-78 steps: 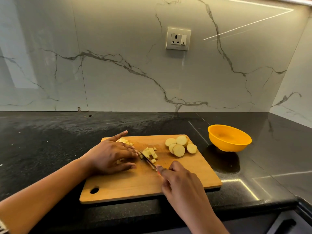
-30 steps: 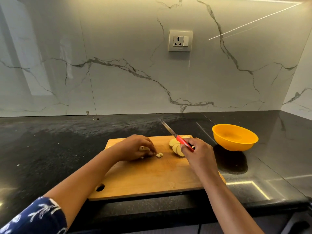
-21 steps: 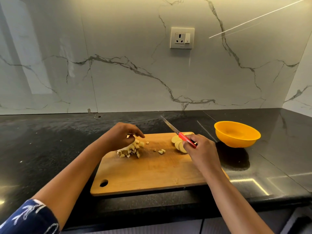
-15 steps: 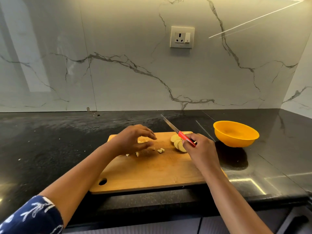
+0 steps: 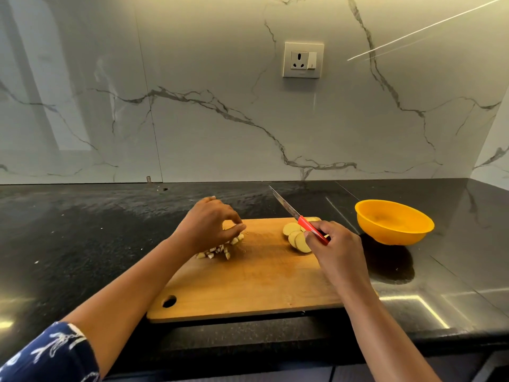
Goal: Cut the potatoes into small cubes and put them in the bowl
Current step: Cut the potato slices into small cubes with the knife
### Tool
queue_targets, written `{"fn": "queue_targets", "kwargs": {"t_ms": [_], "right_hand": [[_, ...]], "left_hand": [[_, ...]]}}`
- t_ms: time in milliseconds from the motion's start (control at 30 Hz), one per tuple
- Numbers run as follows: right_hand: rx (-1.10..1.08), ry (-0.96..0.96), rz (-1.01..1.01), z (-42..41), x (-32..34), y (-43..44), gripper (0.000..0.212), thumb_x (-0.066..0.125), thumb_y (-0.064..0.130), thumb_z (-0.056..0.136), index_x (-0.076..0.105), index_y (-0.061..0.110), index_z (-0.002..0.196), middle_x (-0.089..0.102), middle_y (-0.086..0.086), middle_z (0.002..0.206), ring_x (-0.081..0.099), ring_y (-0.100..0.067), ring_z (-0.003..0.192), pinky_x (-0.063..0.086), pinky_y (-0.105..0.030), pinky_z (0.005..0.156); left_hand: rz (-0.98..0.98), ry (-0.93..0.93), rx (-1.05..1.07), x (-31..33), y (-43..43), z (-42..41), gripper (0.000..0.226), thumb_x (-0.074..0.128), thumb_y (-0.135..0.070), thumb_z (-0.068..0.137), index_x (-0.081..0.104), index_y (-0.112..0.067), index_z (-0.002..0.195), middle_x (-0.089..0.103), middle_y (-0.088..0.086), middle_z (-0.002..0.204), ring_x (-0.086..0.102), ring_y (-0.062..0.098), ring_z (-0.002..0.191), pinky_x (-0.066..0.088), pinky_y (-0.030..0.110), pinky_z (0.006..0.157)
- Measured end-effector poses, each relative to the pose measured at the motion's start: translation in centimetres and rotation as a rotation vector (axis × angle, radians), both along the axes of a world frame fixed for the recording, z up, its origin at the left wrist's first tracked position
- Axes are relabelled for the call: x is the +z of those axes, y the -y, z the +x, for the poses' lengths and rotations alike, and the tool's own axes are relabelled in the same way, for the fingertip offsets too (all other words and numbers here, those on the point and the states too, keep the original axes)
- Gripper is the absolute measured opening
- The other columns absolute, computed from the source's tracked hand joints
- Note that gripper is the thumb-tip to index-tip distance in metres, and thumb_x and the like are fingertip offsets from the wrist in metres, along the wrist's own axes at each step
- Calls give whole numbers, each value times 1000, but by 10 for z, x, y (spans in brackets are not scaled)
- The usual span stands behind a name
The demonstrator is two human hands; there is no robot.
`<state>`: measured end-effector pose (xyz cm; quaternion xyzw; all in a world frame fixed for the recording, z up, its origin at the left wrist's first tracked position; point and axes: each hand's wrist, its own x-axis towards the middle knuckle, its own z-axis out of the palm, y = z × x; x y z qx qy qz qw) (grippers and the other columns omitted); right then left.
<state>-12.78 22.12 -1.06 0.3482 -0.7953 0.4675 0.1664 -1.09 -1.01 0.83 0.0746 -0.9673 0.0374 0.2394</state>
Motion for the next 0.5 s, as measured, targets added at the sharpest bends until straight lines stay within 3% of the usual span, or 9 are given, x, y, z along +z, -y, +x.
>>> {"fn": "queue_targets", "kwargs": {"t_ms": [100, 200, 300, 400, 500], "right_hand": [[12, 1, 9, 0, 0, 0, 30, 65, 26, 88, 67, 12, 114, 62, 6, 93, 54, -7, 82, 43, -19, 71], [15, 15, 10, 1, -1, -2, 31, 65, 26, 88, 67, 12, 116, 65, 2, 99, 54, -6, 85, 44, -19, 73], [6, 38, 7, 2, -2, -4, 31, 64, 27, 89, 67, 12, 115, 66, 2, 97, 55, -8, 84, 49, -24, 74], [11, 62, 0, 3, -3, -6, 29, 64, 28, 89, 68, 13, 114, 59, 9, 89, 55, -9, 83, 51, -31, 78], [13, 76, -3, 3, -3, -7, 31, 63, 28, 89, 67, 13, 116, 58, 9, 91, 54, -8, 85, 51, -32, 81]], "left_hand": [[106, 173, -125, -1, -15, -8, 41, 49, -50, 92, 59, -27, 124, 56, -9, 132, 48, 9, 119, 32, 34, 109], [18, 450, -116, -5, -23, -15, 49, 37, -50, 96, 41, -29, 140, 40, -9, 147, 33, 7, 135, 11, 36, 116], [-82, 459, -52, -3, -15, -7, 44, 31, -44, 100, 39, -31, 141, 41, -12, 146, 31, 2, 136, -3, 33, 116], [-171, 423, -26, -3, -2, 2, 43, 27, -46, 100, 42, -33, 139, 44, -14, 143, 33, 1, 135, -6, 35, 115], [-116, 243, -73, 0, 3, 8, 75, 7, -69, 85, 52, -30, 132, 55, -9, 134, 47, 8, 128, 6, 35, 114]]}}
